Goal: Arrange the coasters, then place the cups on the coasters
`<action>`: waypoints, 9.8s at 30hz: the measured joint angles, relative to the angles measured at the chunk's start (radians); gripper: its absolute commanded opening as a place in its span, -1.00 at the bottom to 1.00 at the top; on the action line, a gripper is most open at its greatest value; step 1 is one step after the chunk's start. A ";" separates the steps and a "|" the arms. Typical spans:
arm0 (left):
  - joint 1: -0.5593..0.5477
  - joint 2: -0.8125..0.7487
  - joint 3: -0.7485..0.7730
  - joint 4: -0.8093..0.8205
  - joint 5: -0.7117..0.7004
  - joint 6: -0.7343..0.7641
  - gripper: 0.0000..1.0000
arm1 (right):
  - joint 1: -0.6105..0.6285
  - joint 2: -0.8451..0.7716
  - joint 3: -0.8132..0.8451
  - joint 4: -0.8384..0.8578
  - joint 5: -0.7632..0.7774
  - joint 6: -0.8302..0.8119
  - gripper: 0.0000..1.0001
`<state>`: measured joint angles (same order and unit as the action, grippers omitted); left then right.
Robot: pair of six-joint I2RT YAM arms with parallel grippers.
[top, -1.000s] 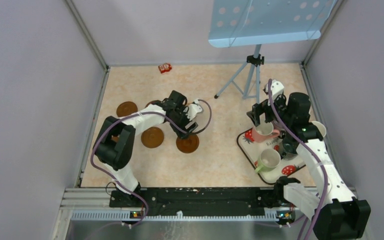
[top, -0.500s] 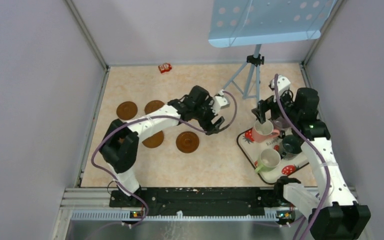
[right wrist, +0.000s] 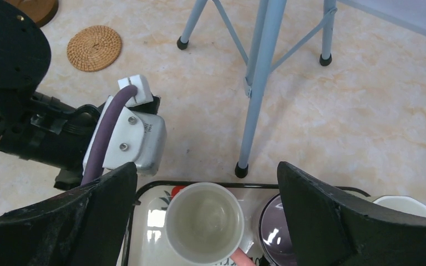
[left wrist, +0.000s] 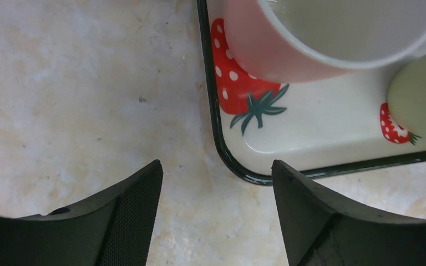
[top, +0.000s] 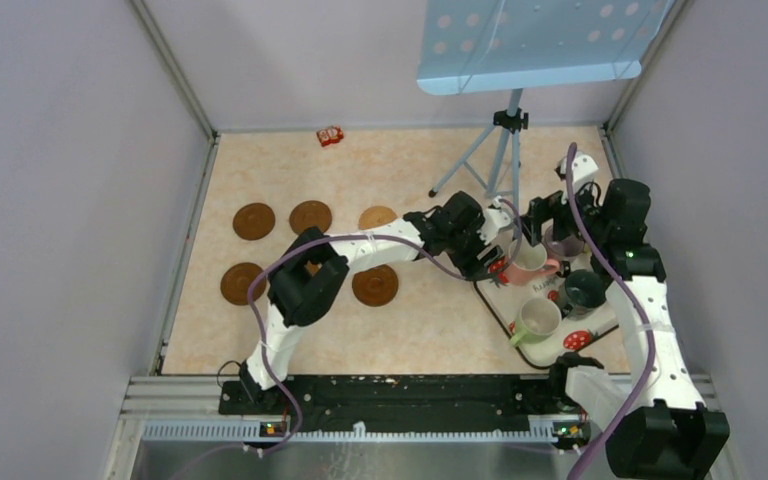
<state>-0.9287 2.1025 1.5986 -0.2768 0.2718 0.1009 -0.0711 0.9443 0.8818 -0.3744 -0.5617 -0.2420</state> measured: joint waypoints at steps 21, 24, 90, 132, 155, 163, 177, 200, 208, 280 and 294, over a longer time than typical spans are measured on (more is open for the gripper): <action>-0.002 0.187 0.164 -0.046 0.042 -0.081 -0.58 | -0.010 0.000 -0.028 0.038 0.039 0.000 0.90; 0.002 0.199 0.189 -0.072 0.049 -0.091 -0.82 | -0.010 -0.001 -0.034 0.040 0.044 0.000 0.90; 0.249 0.078 0.001 -0.008 0.057 -0.059 -0.09 | -0.010 -0.001 -0.037 0.047 -0.013 0.002 0.90; 0.122 -0.670 -0.446 -0.486 0.122 0.359 0.93 | -0.010 -0.007 -0.037 0.030 -0.098 0.011 0.90; -0.048 -0.402 -0.407 -0.273 -0.027 0.203 -0.51 | -0.010 -0.007 -0.037 0.030 -0.057 0.027 0.90; -0.046 -0.408 -0.430 -0.214 0.008 0.182 -1.00 | -0.010 0.000 -0.004 0.011 -0.030 0.066 0.89; 0.301 -0.722 -0.497 -0.311 0.107 0.205 -1.00 | -0.010 0.051 0.018 0.024 -0.056 0.098 0.89; 1.263 -0.583 -0.265 -0.554 0.275 0.671 -1.00 | -0.010 0.078 0.018 0.029 -0.186 0.089 0.90; 1.435 -0.380 -0.171 -0.566 0.327 0.818 -1.00 | -0.010 0.078 0.016 0.030 -0.190 0.086 0.90; 1.404 -0.174 -0.019 -0.637 0.324 0.869 0.49 | -0.010 0.100 0.008 0.037 -0.188 0.068 0.90; 1.404 -0.276 0.037 -0.693 0.321 0.837 0.97 | -0.010 0.089 0.008 0.036 -0.188 0.067 0.90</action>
<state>0.4751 1.8263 1.6356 -0.9699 0.5930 0.9382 -0.0807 1.0332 0.8898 -0.3382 -0.7502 -0.1753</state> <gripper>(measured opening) 0.987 0.949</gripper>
